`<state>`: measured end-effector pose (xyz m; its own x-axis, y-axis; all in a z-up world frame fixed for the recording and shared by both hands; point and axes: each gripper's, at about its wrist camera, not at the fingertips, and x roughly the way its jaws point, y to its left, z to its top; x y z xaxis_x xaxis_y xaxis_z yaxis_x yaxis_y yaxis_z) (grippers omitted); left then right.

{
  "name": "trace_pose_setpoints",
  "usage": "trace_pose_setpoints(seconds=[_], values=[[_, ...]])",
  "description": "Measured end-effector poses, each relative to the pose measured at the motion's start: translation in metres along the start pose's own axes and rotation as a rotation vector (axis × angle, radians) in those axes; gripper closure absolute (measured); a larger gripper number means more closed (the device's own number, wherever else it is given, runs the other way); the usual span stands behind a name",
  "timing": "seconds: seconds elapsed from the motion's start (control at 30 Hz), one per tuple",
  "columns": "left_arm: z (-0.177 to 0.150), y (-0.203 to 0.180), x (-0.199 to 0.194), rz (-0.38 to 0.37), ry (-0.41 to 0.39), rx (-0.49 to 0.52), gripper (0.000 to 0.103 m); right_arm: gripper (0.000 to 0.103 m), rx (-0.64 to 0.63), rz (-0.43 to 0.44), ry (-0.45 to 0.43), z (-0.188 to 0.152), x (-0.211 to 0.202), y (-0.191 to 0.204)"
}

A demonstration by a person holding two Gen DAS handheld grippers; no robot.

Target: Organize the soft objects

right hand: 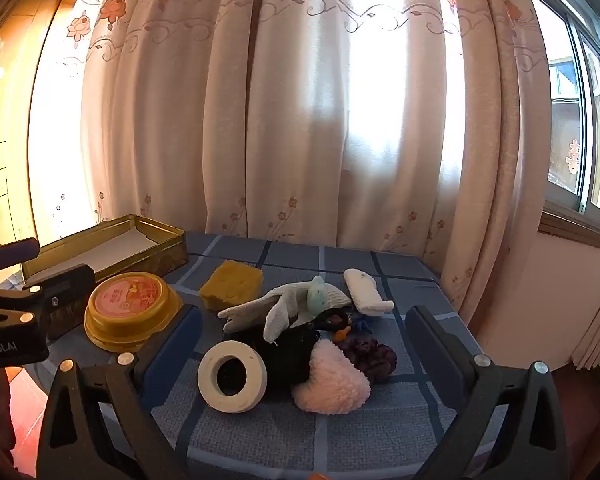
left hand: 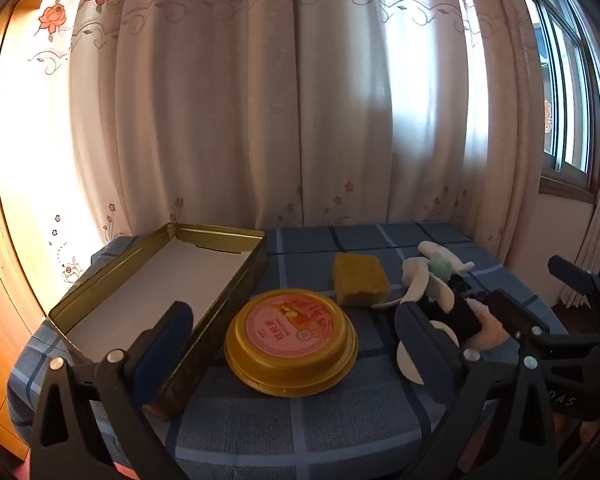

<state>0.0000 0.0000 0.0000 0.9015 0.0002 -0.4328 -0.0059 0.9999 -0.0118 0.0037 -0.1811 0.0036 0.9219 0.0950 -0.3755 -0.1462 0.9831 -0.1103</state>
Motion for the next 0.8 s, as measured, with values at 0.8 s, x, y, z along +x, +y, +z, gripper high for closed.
trace_pose_setpoints(seconds=[0.8], values=[[-0.0006, 0.0036, -0.0021, 0.007, -0.009, 0.004, 0.000, 0.001, -0.002, -0.003, 0.017, -0.0028, 0.0049, 0.0021]])
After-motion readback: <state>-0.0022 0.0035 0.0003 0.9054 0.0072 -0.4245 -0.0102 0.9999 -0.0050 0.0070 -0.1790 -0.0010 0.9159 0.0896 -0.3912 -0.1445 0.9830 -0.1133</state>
